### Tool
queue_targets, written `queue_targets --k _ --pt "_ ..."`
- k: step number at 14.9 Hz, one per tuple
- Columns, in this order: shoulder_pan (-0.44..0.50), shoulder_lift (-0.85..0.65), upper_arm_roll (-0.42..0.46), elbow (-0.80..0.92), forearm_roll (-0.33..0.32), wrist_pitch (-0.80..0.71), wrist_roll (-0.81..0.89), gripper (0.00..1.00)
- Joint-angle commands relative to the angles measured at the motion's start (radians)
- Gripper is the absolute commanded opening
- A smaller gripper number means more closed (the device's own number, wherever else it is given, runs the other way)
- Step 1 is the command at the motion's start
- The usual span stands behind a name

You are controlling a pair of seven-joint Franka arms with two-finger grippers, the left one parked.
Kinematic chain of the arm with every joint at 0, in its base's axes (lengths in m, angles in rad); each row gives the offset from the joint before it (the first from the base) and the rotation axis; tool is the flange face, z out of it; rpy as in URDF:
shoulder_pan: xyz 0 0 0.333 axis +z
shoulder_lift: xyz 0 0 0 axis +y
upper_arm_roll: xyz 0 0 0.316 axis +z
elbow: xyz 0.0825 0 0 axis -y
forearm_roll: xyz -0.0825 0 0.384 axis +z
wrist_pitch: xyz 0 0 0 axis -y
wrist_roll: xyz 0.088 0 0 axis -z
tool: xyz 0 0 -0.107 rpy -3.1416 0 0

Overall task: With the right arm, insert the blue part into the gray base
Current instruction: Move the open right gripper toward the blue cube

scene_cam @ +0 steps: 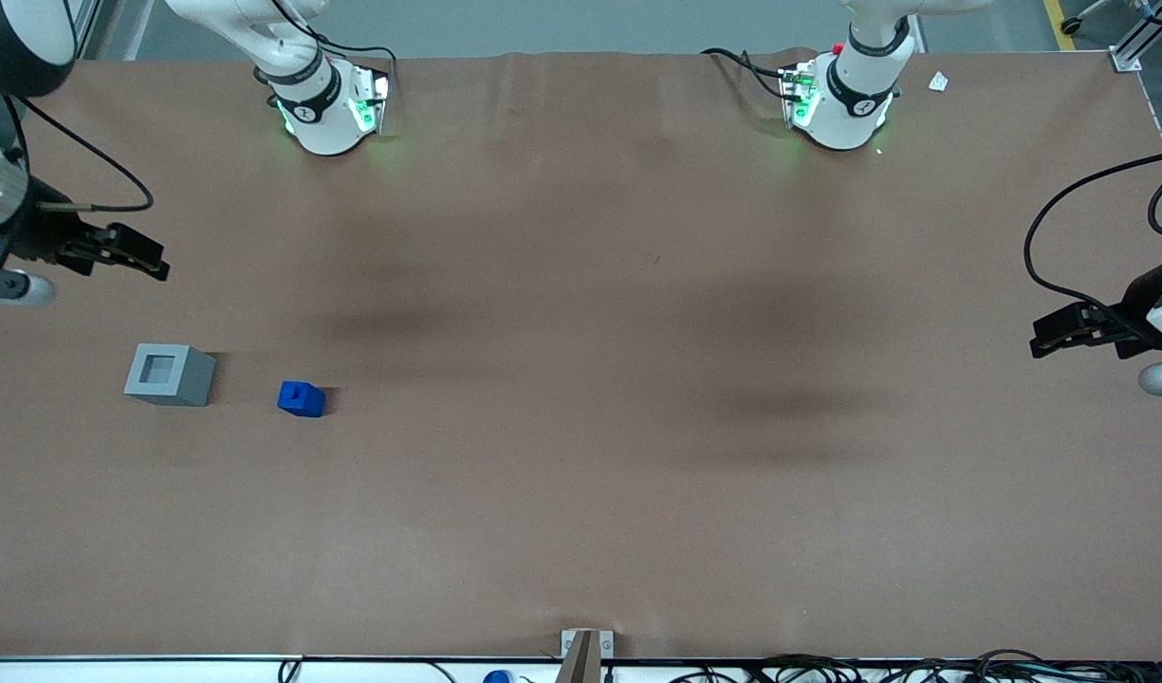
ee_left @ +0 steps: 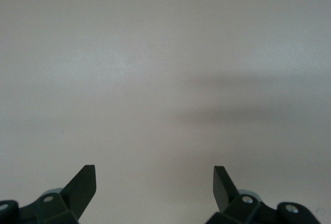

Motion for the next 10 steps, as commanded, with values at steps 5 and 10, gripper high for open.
queue_targets --k 5,10 --pt "0.034 0.08 0.002 -0.072 0.034 0.19 0.006 1.0" --pt "0.077 0.178 0.002 -0.146 0.032 0.388 0.035 1.0"
